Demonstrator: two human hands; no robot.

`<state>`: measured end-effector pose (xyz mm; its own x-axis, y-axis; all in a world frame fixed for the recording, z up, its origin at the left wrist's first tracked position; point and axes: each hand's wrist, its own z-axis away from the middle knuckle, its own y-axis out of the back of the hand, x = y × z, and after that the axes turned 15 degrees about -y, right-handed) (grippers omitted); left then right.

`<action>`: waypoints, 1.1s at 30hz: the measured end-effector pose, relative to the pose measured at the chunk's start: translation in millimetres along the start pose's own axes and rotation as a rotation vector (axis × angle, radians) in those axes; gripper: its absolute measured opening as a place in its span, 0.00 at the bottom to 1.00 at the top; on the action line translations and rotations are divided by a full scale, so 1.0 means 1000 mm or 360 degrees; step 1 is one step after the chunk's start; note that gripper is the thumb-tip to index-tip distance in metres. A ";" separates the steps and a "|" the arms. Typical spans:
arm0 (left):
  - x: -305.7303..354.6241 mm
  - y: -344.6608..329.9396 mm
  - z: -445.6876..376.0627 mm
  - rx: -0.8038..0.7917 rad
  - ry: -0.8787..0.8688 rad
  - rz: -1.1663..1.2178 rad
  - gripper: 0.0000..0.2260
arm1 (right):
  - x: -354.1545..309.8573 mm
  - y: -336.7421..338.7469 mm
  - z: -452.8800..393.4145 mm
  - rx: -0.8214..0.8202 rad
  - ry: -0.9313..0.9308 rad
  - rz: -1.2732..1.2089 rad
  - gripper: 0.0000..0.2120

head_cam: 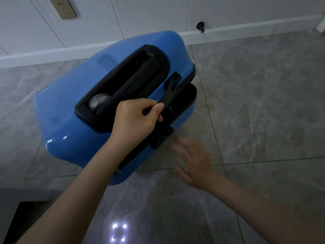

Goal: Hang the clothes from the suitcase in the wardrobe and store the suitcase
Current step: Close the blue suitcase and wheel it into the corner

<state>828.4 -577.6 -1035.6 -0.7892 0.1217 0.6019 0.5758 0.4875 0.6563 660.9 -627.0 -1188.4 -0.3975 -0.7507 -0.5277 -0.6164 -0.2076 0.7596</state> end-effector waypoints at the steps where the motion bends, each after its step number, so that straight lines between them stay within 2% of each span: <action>1: 0.000 -0.001 -0.001 -0.0009 0.0025 0.0001 0.14 | -0.006 -0.008 0.013 -0.0122 -0.0010 -0.0109 0.15; 3: 0.000 -0.005 -0.003 -0.0035 0.0067 0.0017 0.14 | -0.031 -0.019 0.028 -0.0455 -0.0202 -0.0391 0.12; 5: 0.000 -0.011 -0.006 -0.0076 0.0110 0.0036 0.13 | -0.060 -0.025 0.028 -0.0571 -0.0581 -0.0600 0.15; 7: 0.000 -0.019 -0.009 -0.0114 0.0129 0.0037 0.13 | -0.082 -0.030 0.018 -0.0555 -0.0839 -0.0675 0.20; 12: 0.004 -0.031 -0.013 -0.0139 0.0085 -0.0002 0.13 | -0.103 -0.043 -0.004 -0.0385 -0.0873 -0.0555 0.22; 15: 0.003 -0.031 -0.013 -0.0125 0.0087 0.0001 0.13 | -0.099 -0.053 -0.007 -0.0117 -0.0776 -0.0452 0.21; 19: 0.002 -0.029 -0.013 -0.0130 0.0107 0.0014 0.13 | -0.098 -0.053 -0.006 -0.0008 -0.0671 -0.0554 0.16; 26: 0.001 -0.028 -0.012 -0.0131 0.0147 0.0021 0.12 | -0.092 -0.048 -0.010 0.0073 -0.0501 -0.0536 0.06; 30: 0.002 -0.028 -0.013 -0.0114 0.0168 0.0040 0.12 | -0.081 -0.046 -0.012 0.0029 -0.0152 -0.0177 0.10; 33: 0.004 -0.029 -0.013 -0.0114 0.0167 0.0068 0.13 | -0.076 -0.047 -0.009 0.0011 0.0009 -0.0133 0.11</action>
<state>811.1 -602.6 -1046.3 -0.7390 0.0482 0.6720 0.6253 0.4205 0.6574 726.4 -565.5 -1180.5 -0.3403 -0.7346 -0.5870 -0.6521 -0.2654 0.7101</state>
